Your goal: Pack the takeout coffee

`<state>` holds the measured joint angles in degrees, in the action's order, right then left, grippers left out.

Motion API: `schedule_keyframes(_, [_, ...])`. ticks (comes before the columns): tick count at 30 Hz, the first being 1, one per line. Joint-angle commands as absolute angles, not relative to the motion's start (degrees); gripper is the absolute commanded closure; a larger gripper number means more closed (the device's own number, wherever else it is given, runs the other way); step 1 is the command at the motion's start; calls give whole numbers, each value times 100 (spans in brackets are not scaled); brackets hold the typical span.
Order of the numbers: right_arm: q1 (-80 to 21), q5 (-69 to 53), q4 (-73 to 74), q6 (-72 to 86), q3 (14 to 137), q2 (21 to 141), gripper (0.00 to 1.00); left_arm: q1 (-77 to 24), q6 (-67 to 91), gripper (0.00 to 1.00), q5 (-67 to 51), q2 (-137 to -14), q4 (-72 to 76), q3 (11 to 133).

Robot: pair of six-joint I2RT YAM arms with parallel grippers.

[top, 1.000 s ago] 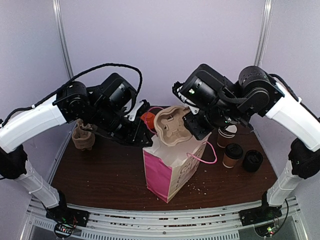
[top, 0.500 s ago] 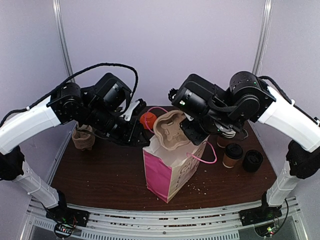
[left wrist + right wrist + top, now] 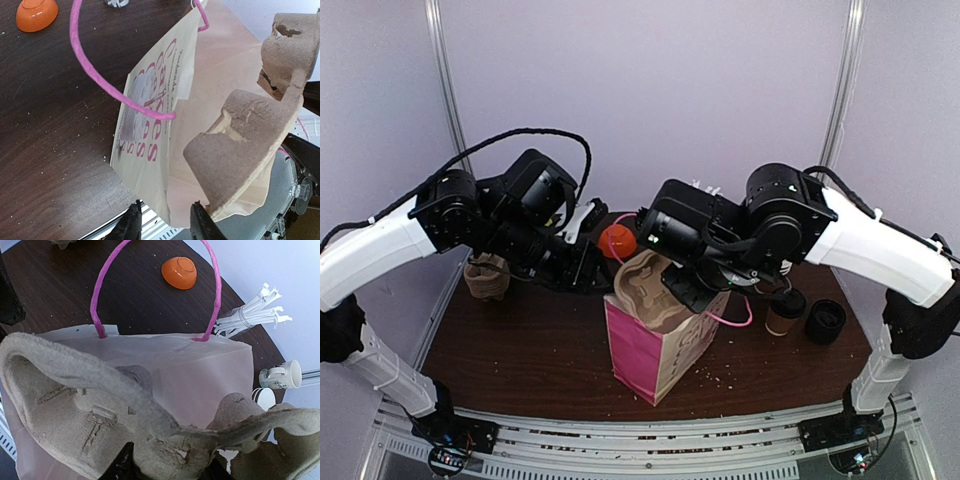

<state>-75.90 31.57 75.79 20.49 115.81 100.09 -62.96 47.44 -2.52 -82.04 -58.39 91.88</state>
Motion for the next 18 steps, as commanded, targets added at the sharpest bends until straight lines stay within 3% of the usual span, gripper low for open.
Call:
schedule_keyframes(1, [-7632,3049,7520,1993,11626,10147,63,-6275,4639,64,-260,-8060,-5505,9089])
schedule_keyframes(18, [-7602,2379,7397,2021,11689,10298,62,-6275,4539,64,-313,-7994,-5397,8989])
